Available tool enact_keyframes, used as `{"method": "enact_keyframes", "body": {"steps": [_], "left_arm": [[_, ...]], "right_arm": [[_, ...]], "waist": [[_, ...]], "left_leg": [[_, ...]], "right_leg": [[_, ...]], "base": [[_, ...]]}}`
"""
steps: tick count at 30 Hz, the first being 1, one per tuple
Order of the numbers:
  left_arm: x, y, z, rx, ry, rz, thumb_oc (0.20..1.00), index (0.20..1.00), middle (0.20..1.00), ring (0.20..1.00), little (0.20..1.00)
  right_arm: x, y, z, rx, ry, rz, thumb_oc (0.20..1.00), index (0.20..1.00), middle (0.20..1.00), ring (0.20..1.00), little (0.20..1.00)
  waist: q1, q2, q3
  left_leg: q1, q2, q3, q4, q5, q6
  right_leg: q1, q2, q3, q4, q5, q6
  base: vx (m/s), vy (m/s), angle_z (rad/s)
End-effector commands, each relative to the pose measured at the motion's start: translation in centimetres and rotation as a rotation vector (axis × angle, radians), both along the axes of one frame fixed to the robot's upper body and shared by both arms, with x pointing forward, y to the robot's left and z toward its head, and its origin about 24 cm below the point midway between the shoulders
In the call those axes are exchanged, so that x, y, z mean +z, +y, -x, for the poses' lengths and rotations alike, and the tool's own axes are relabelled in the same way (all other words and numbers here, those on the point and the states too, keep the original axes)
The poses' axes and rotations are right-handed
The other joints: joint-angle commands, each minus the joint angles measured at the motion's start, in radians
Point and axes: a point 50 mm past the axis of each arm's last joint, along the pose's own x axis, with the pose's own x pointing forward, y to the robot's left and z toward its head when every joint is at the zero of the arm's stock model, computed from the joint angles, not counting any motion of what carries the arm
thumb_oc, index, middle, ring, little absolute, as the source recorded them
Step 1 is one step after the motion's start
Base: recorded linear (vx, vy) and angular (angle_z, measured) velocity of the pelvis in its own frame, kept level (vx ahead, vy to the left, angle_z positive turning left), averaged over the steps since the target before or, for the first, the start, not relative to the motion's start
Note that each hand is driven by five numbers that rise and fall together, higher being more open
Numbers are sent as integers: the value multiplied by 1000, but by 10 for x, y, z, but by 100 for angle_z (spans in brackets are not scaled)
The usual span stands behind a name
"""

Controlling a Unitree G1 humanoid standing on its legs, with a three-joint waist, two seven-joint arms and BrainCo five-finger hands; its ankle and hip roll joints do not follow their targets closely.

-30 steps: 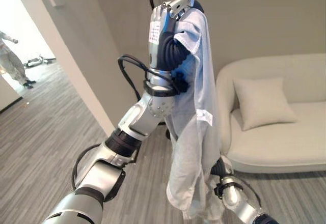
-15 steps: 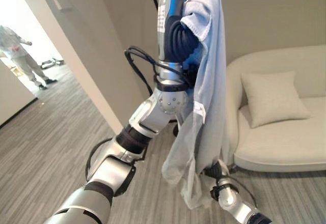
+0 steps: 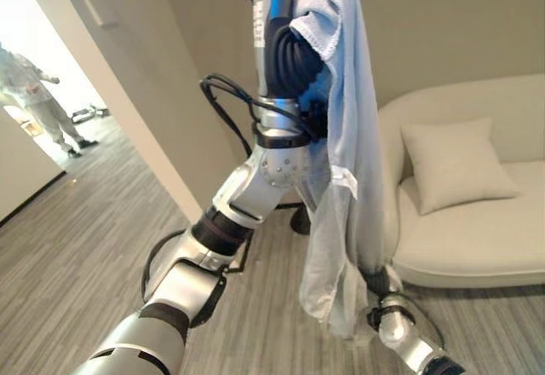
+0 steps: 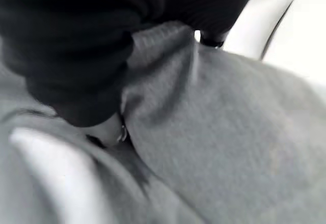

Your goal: Hang the clothes on the sofa on the clothes rack.

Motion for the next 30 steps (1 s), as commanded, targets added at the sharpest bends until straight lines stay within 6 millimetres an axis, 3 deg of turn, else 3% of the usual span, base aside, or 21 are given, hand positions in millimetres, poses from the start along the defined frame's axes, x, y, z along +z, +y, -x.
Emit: {"method": "enact_keyframes", "body": {"steps": [1,2,3,5,6,7,11,12,14,18,19,20,23,24,25,26,27,30], "left_arm": [[26,24,-1,145,-121,29,200,200,200,200,200],[23,30,-1,172,-122,17,200,200,200,200,200],[13,45,1,234,-121,0,200,200,200,200,200],[3,63,3,297,-116,-18,200,200,200,200,200],[-13,83,7,367,-87,-40,200,200,200,200,200],[-14,83,7,368,-85,-40,200,200,200,200,200],[-54,117,19,486,25,-74,200,200,200,200,200],[-54,118,20,487,27,-73,200,200,200,200,200],[-89,133,29,504,173,-58,200,200,200,200,200],[-135,139,30,488,395,-75,200,200,200,200,200],[-135,139,30,487,395,-75,200,200,200,200,200],[-150,132,29,454,468,-97,200,200,200,200,200],[-162,123,27,408,542,-104,200,200,200,200,200],[-167,117,27,378,575,-108,200,200,200,200,200],[-169,114,25,366,588,-112,200,200,200,200,200],[-173,109,25,345,606,-141,200,200,200,200,200],[-176,107,27,326,624,-156,200,200,200,200,200],[-185,103,29,299,669,-149,200,200,200,200,200]], "right_arm": [[34,-23,-22,-126,-205,35,200,200,200,200,200],[41,-35,-20,-160,-241,70,200,200,200,200,200],[62,-63,-14,-242,-332,157,200,200,200,200,200],[82,-86,-9,-315,-414,261,200,200,200,200,200],[102,-103,-2,-374,-498,359,200,200,200,200,200],[102,-103,-1,-373,-496,361,200,200,200,200,200],[132,-127,14,-490,-620,521,200,200,200,200,200],[132,-127,15,-487,-619,522,200,200,200,200,200],[158,-142,26,-568,-706,648,200,200,200,200,200],[178,-156,41,-670,-773,731,200,200,200,200,200],[178,-156,41,-671,-773,732,200,200,200,200,200],[184,-158,45,-703,-801,754,200,200,200,200,200],[189,-157,44,-731,-833,758,200,200,200,200,200],[189,-152,39,-715,-847,760,200,200,200,200,200],[191,-147,34,-697,-859,755,200,200,200,200,200],[187,-142,31,-653,-846,742,200,200,200,200,200],[190,-139,31,-634,-861,736,200,200,200,200,200],[188,-138,31,-629,-869,718,200,200,200,200,200]], "waist": [[-11,-16,-10],[-14,-21,-8],[-19,-32,-8],[-24,-44,-3],[-23,-60,1],[-21,-59,-1],[-8,-89,11],[-7,-88,10],[-1,-111,18],[-4,-127,19],[-3,-128,18],[-13,-130,27],[-25,-117,53],[-26,-105,76],[-31,-101,87],[-45,-96,97],[-60,-86,109],[-86,-94,126]], "left_leg": [[-68,27,28,12,18,0],[-67,28,31,12,16,0],[-63,30,41,12,9,3],[-62,31,51,12,3,6],[-54,25,71,12,-15,12],[-56,26,74,12,-11,13],[-51,5,101,12,-40,32],[-53,5,104,12,-35,34],[-53,-23,112,15,-59,53],[-60,-75,93,13,-81,87],[-62,-75,93,13,-80,88],[-53,-105,69,15,-104,105],[-44,-136,55,13,-109,137],[-26,-140,69,12,-126,152],[-11,-142,76,12,-144,156],[5,-132,90,12,-157,151],[19,-118,95,12,-166,141],[57,-125,87,12,-191,134]], "right_leg": [[81,-35,-7,24,-107,15],[80,-33,-4,23,-106,15],[75,-33,6,22,-106,19],[66,-35,18,21,-104,24],[59,-44,36,22,-104,32],[55,-44,39,22,-99,31],[32,-67,67,31,-89,47],[28,-67,70,31,-86,47],[6,-98,76,69,-66,60],[-24,-141,86,151,-8,72],[-27,-141,86,151,-8,72],[-42,-159,86,218,33,73],[-108,-176,92,356,117,53],[-157,-189,49,448,136,40],[-186,-201,18,507,112,39],[-235,-165,-22,533,38,21],[-286,-93,-51,499,-61,0],[-334,4,-53,376,-63,3]], "base": [[28,-9,-14],[48,-3,-14],[66,-5,-13],[92,26,-19],[76,44,-29],[101,68,-26],[63,74,-31],[83,92,-24],[117,177,-27],[112,178,1],[137,218,16],[81,200,20],[55,252,28],[81,258,-8],[158,215,-36],[220,60,-41],[209,-11,-32],[157,-73,-7]]}}
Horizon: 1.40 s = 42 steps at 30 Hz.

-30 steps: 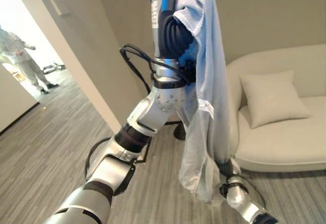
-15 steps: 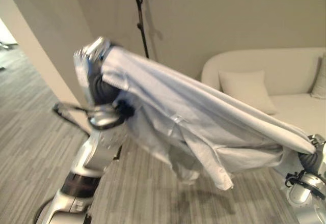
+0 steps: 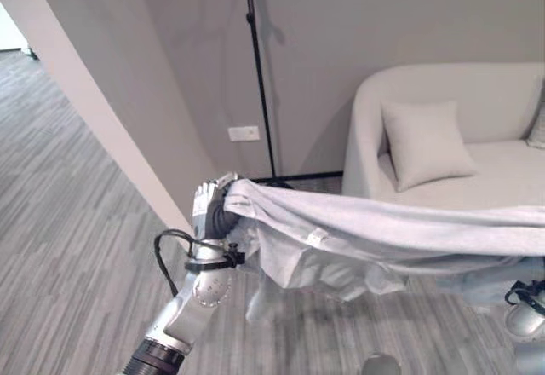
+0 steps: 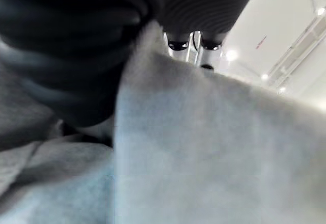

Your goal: Hang the clothes on the sofa on the clothes rack.

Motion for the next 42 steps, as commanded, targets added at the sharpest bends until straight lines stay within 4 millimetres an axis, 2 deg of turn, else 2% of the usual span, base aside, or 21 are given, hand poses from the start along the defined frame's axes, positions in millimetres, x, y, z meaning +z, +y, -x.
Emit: {"method": "enact_keyframes", "body": {"steps": [1,5,7,13,14,15,17,18,19,20,21,24,26,28,29,30,31,32,33,37,42], "left_arm": [[23,-5,-9,-50,-89,53,200,200,200,200,200],[19,-13,-10,-72,-69,102,200,200,200,200,200],[19,-32,-14,-141,-56,158,200,200,200,200,200],[15,-51,-15,-206,-15,226,200,200,200,200,200],[15,-54,-16,-218,-13,237,200,200,200,200,200],[24,-61,-21,-243,-42,248,200,200,200,200,200],[25,-62,-23,-245,-49,251,200,200,200,200,200],[25,-63,-22,-251,-47,258,200,200,200,200,200],[21,-63,-21,-256,-26,259,200,200,200,200,200],[18,-62,-20,-254,-11,260,200,200,200,200,200],[18,-62,-20,-255,-10,258,200,200,200,200,200],[12,-62,-16,-265,24,255,200,200,200,200,200],[7,-60,-14,-259,48,262,200,200,200,200,200],[3,-59,-11,-247,61,288,200,200,200,200,200],[3,-59,-11,-248,62,289,200,200,200,200,200],[2,-57,-11,-234,57,298,200,200,200,200,200],[2,-57,-10,-227,52,300,200,200,200,200,200],[2,-57,-10,-227,52,300,200,200,200,200,200],[4,-57,-11,-218,43,297,200,200,200,200,200],[0,-52,-9,-190,51,293,200,200,200,200,200],[0,-52,-9,-207,55,244,200,200,200,200,200]], "right_arm": [[37,-8,-12,16,-158,119,200,200,200,200,200],[34,-9,-12,7,-153,114,200,200,200,200,200],[31,-11,-8,-1,-132,116,200,200,200,200,200],[38,-9,-10,50,-124,145,200,200,200,200,200],[42,-10,-11,60,-125,159,200,200,200,200,200],[54,-2,-19,132,-149,195,200,200,200,200,200],[57,1,-21,160,-150,208,200,200,200,200,200],[59,3,-22,182,-156,209,200,200,200,200,200],[58,5,-22,209,-144,206,200,200,200,200,200],[57,5,-22,216,-137,203,200,200,200,200,200],[56,5,-22,216,-137,200,200,200,200,200,200],[50,2,-19,216,-113,178,200,200,200,200,200],[49,0,-17,213,-99,168,200,200,200,200,200],[49,0,-19,220,-91,162,200,200,200,200,200],[49,0,-18,220,-90,162,200,200,200,200,200],[48,0,-20,229,-80,155,200,200,200,200,200],[47,0,-20,231,-71,155,200,200,200,200,200],[47,0,-20,231,-71,155,200,200,200,200,200],[45,1,-22,238,-57,149,200,200,200,200,200],[37,5,-27,266,-4,124,200,200,200,200,200],[27,5,-25,265,84,131,200,200,200,200,200]], "waist": [[-36,-7,30],[-60,-10,36],[-89,-6,36],[-101,32,9],[-103,44,3],[-106,63,-14],[-108,56,-13],[-103,49,-8],[-90,24,3],[-77,2,8],[-77,1,10],[-44,-45,27],[-21,-49,34],[-7,-53,41],[-7,-54,40],[6,-51,46],[10,-47,50],[10,-48,50],[17,-35,58],[31,-22,49],[36,-17,-16]], "left_leg": [[91,-1,-34,13,-103,-33],[133,-12,-44,13,-134,-38],[172,-21,-72,13,-166,-38],[185,14,-76,66,-160,-59],[177,29,-76,96,-147,-71],[132,77,-99,228,-5,-144],[86,111,-102,356,68,-173],[53,131,-105,458,119,-188],[-25,148,-122,659,186,-204],[-62,151,-122,739,221,-203],[-71,154,-126,755,220,-205],[-191,213,-83,847,178,-179],[-246,238,-53,762,124,-159],[-294,231,-44,629,118,-154],[-290,229,-45,628,114,-156],[-332,209,-50,426,144,-156],[-338,193,-66,337,171,-162],[-336,191,-65,330,175,-162],[-354,188,-100,215,227,-180],[-325,219,-123,151,279,-201],[-272,208,-60,157,242,-190]], "right_leg": [[49,96,3,-88,-5,17],[17,143,16,-215,64,30],[-7,166,81,-240,88,32],[17,201,86,-181,41,-20],[31,210,79,-175,22,-28],[87,234,76,-182,-20,-70],[127,238,82,-196,-39,-100],[158,245,93,-202,-59,-119],[210,250,110,-223,-78,-154],[236,242,119,-235,-81,-167],[236,244,119,-239,-78,-169],[303,226,124,-269,-93,-181],[342,218,125,-286,-105,-171],[359,207,130,-282,-121,-159],[361,205,130,-281,-126,-158],[387,198,137,-280,-141,-145],[402,198,141,-277,-154,-138],[402,197,141,-277,-153,-138],[429,207,162,-253,-184,-134],[480,209,227,-199,-247,-129],[535,152,229,-210,-248,-96]], "base": [[195,-82,-2],[185,-83,9],[287,-187,20],[170,-171,28],[266,-378,-28],[321,-454,-6],[234,-370,14],[252,-359,8],[265,-372,5],[155,-279,-11],[89,-191,-35],[161,-183,-28],[189,-23,6],[151,41,-12],[208,77,-14],[255,78,-11],[238,76,-5],[319,53,-18],[346,40,-32],[415,35,-51],[423,56,-52]]}}
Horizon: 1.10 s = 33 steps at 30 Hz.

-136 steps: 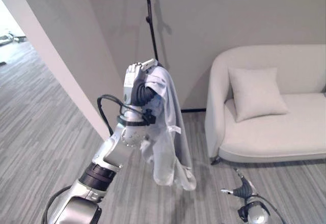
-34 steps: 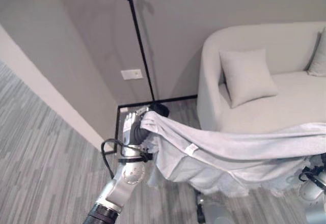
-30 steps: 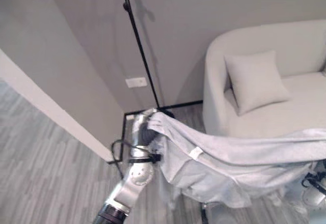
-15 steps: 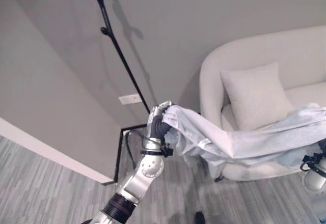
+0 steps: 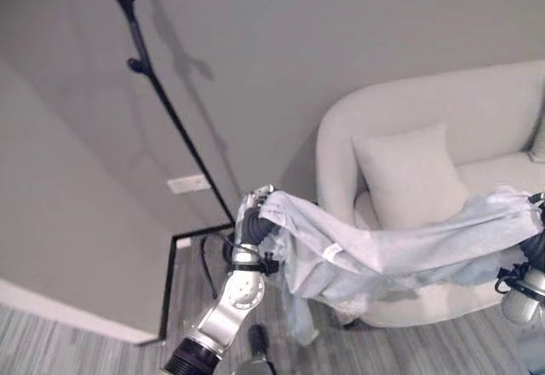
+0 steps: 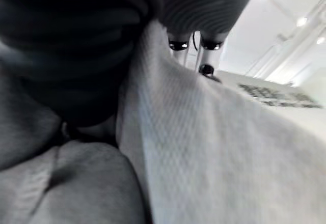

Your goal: Hang the clothes on the sofa on the clothes rack.

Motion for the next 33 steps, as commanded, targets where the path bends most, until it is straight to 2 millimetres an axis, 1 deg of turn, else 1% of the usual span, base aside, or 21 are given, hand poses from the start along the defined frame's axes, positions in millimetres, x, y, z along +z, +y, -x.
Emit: {"method": "enact_keyframes", "body": {"steps": [1,3,4,8,9,10,12,13,14,16,17,18,19,20,21,22,25,29,31,32,33], "left_arm": [[26,-1,-4,-31,-137,2,200,200,200,200,200],[31,-2,-6,-31,-173,-21,200,200,200,200,200],[35,-1,-8,-21,-198,-30,200,200,200,200,200],[45,12,-11,68,-284,-114,200,200,200,200,200],[50,19,-11,114,-323,-136,200,200,200,200,200],[50,19,-11,114,-323,-136,200,200,200,200,200],[63,38,-11,222,-405,-187,200,200,200,200,200],[76,56,-7,324,-487,-229,200,200,200,200,200],[82,66,-5,385,-527,-256,200,200,200,200,200],[89,82,-2,470,-575,-319,200,200,200,200,200],[89,82,-2,471,-576,-320,200,200,200,200,200],[90,89,0,501,-592,-343,200,200,200,200,200],[92,99,5,545,-607,-382,200,200,200,200,200],[92,104,10,566,-611,-397,200,200,200,200,200],[92,109,13,586,-613,-409,200,200,200,200,200],[87,115,17,616,-581,-400,200,200,200,200,200],[77,115,23,600,-518,-390,200,200,200,200,200],[66,114,32,552,-433,-347,200,200,200,200,200],[63,107,31,496,-405,-324,200,200,200,200,200],[63,104,29,475,-407,-319,200,200,200,200,200],[65,100,28,451,-417,-317,200,200,200,200,200]], "right_arm": [[27,-1,-3,43,-59,80,200,200,200,200,200],[27,-5,-1,24,-55,94,200,200,200,200,200],[31,-8,-2,4,-71,108,200,200,200,200,200],[42,-13,-3,-29,-114,146,200,200,200,200,200],[45,-15,-2,-42,-131,159,200,200,200,200,200],[45,-15,-2,-42,-131,159,200,200,200,200,200],[54,-18,-1,-74,-175,189,200,200,200,200,200],[63,-21,-1,-101,-218,209,200,200,200,200,200],[70,-21,0,-114,-256,228,200,200,200,200,200],[75,-23,3,-134,-285,248,200,200,200,200,200],[75,-22,3,-132,-285,249,200,200,200,200,200],[76,-22,6,-127,-291,251,200,200,200,200,200],[77,-25,10,-127,-288,242,200,200,200,200,200],[75,-27,12,-127,-284,230,200,200,200,200,200],[73,-29,13,-127,-279,228,200,200,200,200,200],[72,-30,14,-139,-293,213,200,200,200,200,200],[60,-28,12,-120,-239,181,200,200,200,200,200],[54,-27,12,-92,-197,155,200,200,200,200,200],[52,-28,13,-78,-186,141,200,200,200,200,200],[52,-28,13,-73,-190,137,200,200,200,200,200],[52,-28,14,-75,-194,138,200,200,200,200,200]], "waist": [[10,9,-80],[13,2,-96],[17,-4,-110],[22,-11,-122],[25,-9,-122],[26,-9,-123],[29,-2,-119],[29,11,-103],[26,15,-94],[18,30,-77],[16,29,-77],[7,38,-71],[-7,36,-62],[-15,38,-57],[-8,24,-56],[4,12,-53],[34,-12,-58],[62,-28,-59],[78,-42,-32],[73,-43,-28],[61,-45,-26]], "left_leg": [[25,36,60,23,70,-28],[23,14,89,44,42,-12],[14,-11,107,68,7,11],[31,-68,126,73,-57,49],[42,-84,132,63,-65,62],[41,-83,134,61,-63,63],[80,-123,130,42,-93,95],[124,-154,121,25,-117,122],[149,-163,120,11,-123,131],[199,-161,108,-19,-134,136],[199,-162,107,-22,-134,135],[218,-152,92,-33,-135,126],[231,-147,59,-39,-136,113],[233,-135,40,-37,-134,105],[239,-139,25,-36,-147,98],[235,-137,18,-23,-156,94],[214,-136,-5,26,-164,82],[158,-123,-49,100,-148,60],[62,-91,-72,240,-99,17],[40,-63,-48,268,-83,5],[35,-9,8,283,-67,-3]], "right_leg": [[9,-244,-62,110,-73,160],[8,-284,-68,112,-40,181],[-2,-322,-73,123,-1,203],[-37,-377,-86,205,73,238],[-62,-387,-88,248,105,247],[-65,-386,-87,248,106,247],[-119,-408,-97,371,190,252],[-181,-437,-119,510,270,249],[-216,-445,-133,569,273,249],[-303,-427,-149,640,218,236],[-306,-427,-150,647,213,234],[-347,-392,-160,637,123,212],[-363,-334,-140,546,27,206],[-360,-291,-131,479,9,199],[-353,-264,-113,400,-19,203],[-321,-263,-127,327,-21,209],[-256,-249,-150,229,-22,189],[-193,-241,-174,117,22,175],[-145,-236,-210,65,34,149],[-133,-237,-241,51,35,144],[-123,-244,-274,43,35,140]], "base": [[374,99,-25],[382,135,-7],[418,157,4],[284,136,-2],[103,87,-20],[107,94,-4],[175,156,8],[215,211,15],[205,195,18],[131,54,20],[108,-41,-4],[144,-145,-14],[165,-215,-8],[151,-262,41],[67,-225,82],[29,-171,94],[-15,-196,70],[-23,-182,68],[-127,-165,76],[-114,-64,108],[-97,-14,85]]}}
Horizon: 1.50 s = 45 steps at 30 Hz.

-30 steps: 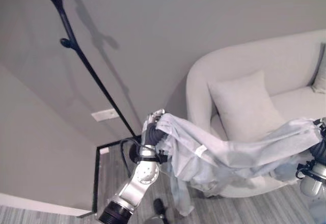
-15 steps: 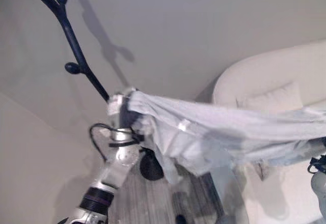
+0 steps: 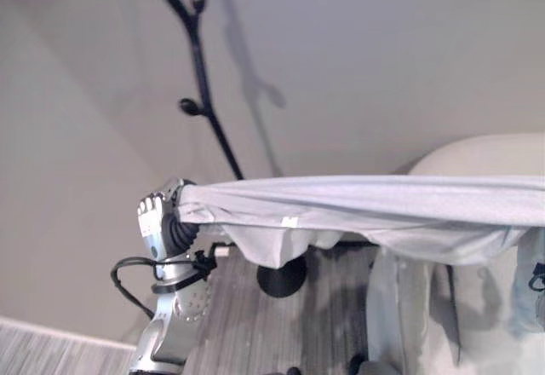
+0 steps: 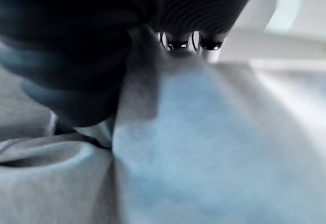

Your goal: Hang the clothes on the sofa on the clothes rack.

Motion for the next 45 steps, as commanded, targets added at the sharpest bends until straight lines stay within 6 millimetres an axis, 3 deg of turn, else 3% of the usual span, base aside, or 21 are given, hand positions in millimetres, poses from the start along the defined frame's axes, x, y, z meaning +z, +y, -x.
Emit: {"method": "enact_keyframes", "body": {"steps": [1,2,4,5,8,10,13,18,22,24,25,26,27,29,31,32,33,35,39,43,45], "left_arm": [[32,5,-6,-75,-107,-73,200,200,200,200,200],[30,6,-5,-71,-98,-82,200,200,200,200,200],[27,10,-1,-60,-80,-85,200,200,200,200,200],[23,15,2,-43,-55,-75,200,200,200,200,200],[23,18,2,-20,-57,-90,200,200,200,200,200],[23,17,-2,-13,-63,-109,200,200,200,200,200],[29,6,-12,-61,-100,-103,200,200,200,200,200],[35,-4,-25,-142,-103,-203,200,200,200,200,200],[39,-15,-33,-197,-115,-237,200,200,200,200,200],[48,-31,-44,-258,-153,-238,200,200,200,200,200],[48,-32,-45,-260,-155,-237,200,200,200,200,200],[58,-39,-51,-271,-200,-236,200,200,200,200,200],[68,-41,-54,-271,-241,-244,200,200,200,200,200],[86,-50,-61,-278,-316,-255,200,200,200,200,200],[103,-57,-69,-265,-388,-231,200,200,200,200,200],[105,-58,-70,-261,-394,-225,200,200,200,200,200],[118,-62,-73,-254,-444,-198,200,200,200,200,200],[124,-67,-75,-251,-473,-163,200,200,200,200,200],[112,-85,-76,-309,-421,-110,200,200,200,200,200],[98,-92,-74,-375,-340,-113,200,200,200,200,200],[101,-95,-75,-382,-345,-108,200,200,200,200,200]], "right_arm": [[18,-12,1,-38,-122,-1,200,200,200,200,200],[17,-11,2,-29,-117,-8,200,200,200,200,200],[16,-10,4,-22,-112,-7,200,200,200,200,200],[15,-8,6,-8,-124,-23,200,200,200,200,200],[16,-7,8,6,-129,-22,200,200,200,200,200],[18,-8,9,-1,-130,-8,200,200,200,200,200],[21,-10,12,-33,-158,-4,200,200,200,200,200],[17,2,-2,-15,-199,-56,200,200,200,200,200],[17,5,-5,-15,-196,-52,200,200,200,200,200],[20,3,-2,-37,-199,-33,200,200,200,200,200],[20,2,-2,-39,-200,-32,200,200,200,200,200],[29,3,-2,-30,-211,6,200,200,200,200,200],[38,5,-5,-15,-232,43,200,200,200,200,200],[48,6,-11,1,-243,98,200,200,200,200,200],[58,5,-15,18,-227,154,200,200,200,200,200],[61,4,-15,19,-231,161,200,200,200,200,200],[73,3,-17,36,-239,213,200,200,200,200,200],[76,1,-18,44,-244,221,200,200,200,200,200],[61,-11,-5,13,-115,226,200,200,200,200,200],[56,-16,3,6,-50,251,200,200,200,200,200],[57,-17,4,3,-51,256,200,200,200,200,200]], "waist": [[-35,-38,-44],[-45,-36,-52],[-47,-34,-59],[-44,-31,-68],[-43,-17,-80],[-55,1,-97],[-70,18,-117],[-88,6,-118],[-108,4,-112],[-147,14,-108],[-144,13,-106],[-174,18,-85],[-187,20,-69],[-210,24,-62],[-248,21,-57],[-245,28,-51],[-269,22,-53],[-292,18,-51],[-331,-6,-79],[-319,9,-100],[-314,10,-101]], "left_leg": [[-57,209,177,85,69,-45],[-16,282,208,68,49,-56],[11,310,214,47,54,-65],[35,370,212,22,121,-80],[86,402,161,-50,183,-104],[119,396,151,-135,174,-120],[138,344,217,-225,127,-126],[152,221,281,-285,38,-78],[149,155,288,-290,0,-40],[183,85,276,-324,-31,0],[183,82,276,-324,-32,3],[215,47,266,-331,-53,29],[228,39,276,-331,-64,41],[255,36,278,-331,-102,48],[279,37,300,-331,-108,53],[273,47,325,-331,-95,48],[291,38,313,-331,-124,50],[308,34,307,-331,-143,47],[324,50,301,-328,-134,26],[324,107,302,-273,-119,-8],[299,143,286,-198,-62,-41]], "right_leg": [[114,-17,-51,-97,6,34],[121,-30,-71,-94,-5,45],[122,-34,-80,-87,-7,48],[109,-58,-108,-77,2,57],[95,-69,-121,-79,-2,71],[98,-82,-137,-103,12,91],[108,-129,-152,-135,47,124],[46,-231,-93,-169,155,192],[16,-278,-69,-167,186,221],[-33,-329,-27,-72,252,232],[-38,-333,-23,-65,250,234],[-82,-352,31,31,328,227],[-112,-354,46,81,350,220],[-158,-321,61,146,320,228],[-229,-205,84,165,230,202],[-243,-198,72,176,230,183],[-258,-110,68,128,161,194],[-266,-43,50,64,157,186],[-222,22,149,-4,155,141],[-203,38,108,28,99,109],[-179,52,103,34,77,88]], "base": [[-14,89,115],[30,82,119],[34,159,81],[-2,188,21],[32,168,7],[99,231,18],[175,337,42],[81,268,-16],[67,243,-29],[121,318,-4],[95,316,36],[79,290,22],[152,350,13],[140,196,-30],[81,88,-54],[152,19,-48],[142,-61,-30],[173,-89,-17],[148,-186,40],[146,-250,8],[94,-246,11]]}}
